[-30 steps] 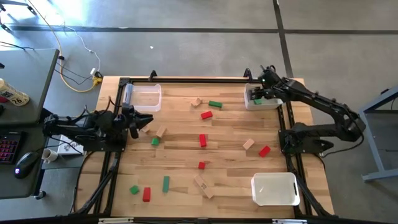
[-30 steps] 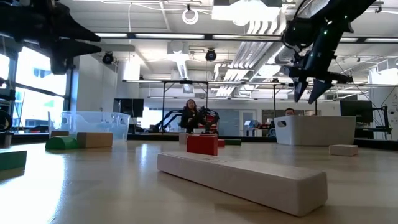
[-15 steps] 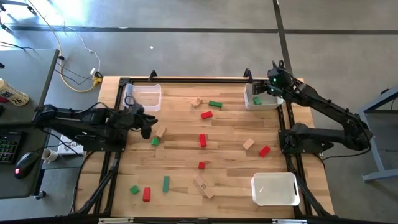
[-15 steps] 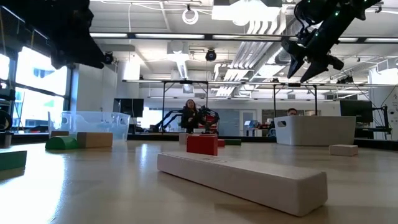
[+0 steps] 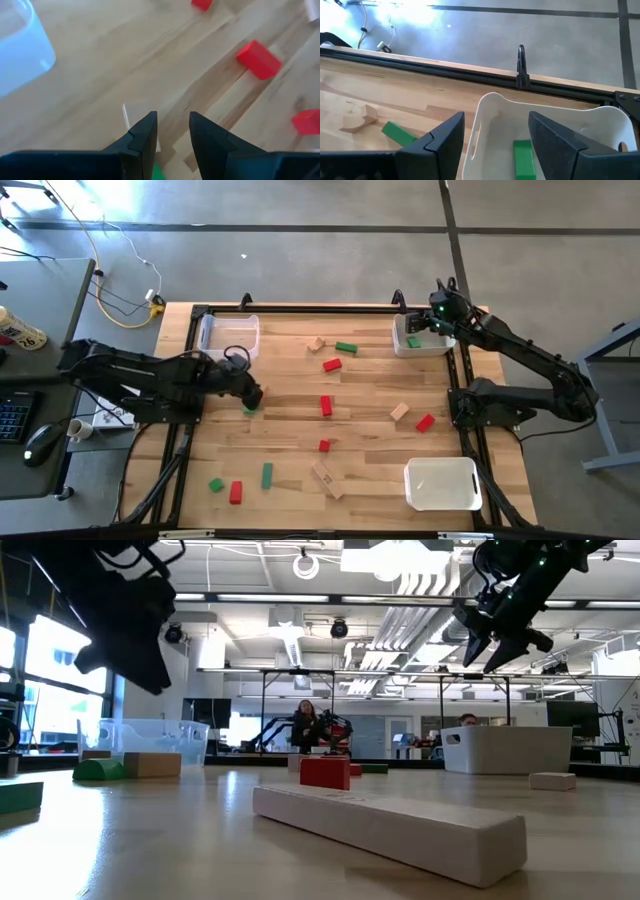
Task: Sort & place blocks by color
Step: Put the brown block into the transparent bin
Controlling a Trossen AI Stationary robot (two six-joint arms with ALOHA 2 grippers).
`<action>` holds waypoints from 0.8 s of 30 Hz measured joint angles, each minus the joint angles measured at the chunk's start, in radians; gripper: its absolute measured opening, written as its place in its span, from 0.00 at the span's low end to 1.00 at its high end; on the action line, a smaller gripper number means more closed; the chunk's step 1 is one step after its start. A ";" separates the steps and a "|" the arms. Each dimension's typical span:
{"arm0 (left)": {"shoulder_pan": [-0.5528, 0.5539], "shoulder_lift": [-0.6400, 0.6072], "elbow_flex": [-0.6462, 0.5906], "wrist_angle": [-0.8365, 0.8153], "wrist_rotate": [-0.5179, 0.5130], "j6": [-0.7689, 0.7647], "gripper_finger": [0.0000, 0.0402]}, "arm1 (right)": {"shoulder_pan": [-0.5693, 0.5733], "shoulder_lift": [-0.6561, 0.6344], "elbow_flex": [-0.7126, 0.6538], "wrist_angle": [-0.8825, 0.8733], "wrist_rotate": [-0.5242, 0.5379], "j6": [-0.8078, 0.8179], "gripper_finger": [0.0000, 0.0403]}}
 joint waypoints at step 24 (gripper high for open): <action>0.000 0.222 0.000 0.042 0.008 -0.203 0.25 | 0.000 0.000 0.000 -0.006 -0.001 -0.026 0.52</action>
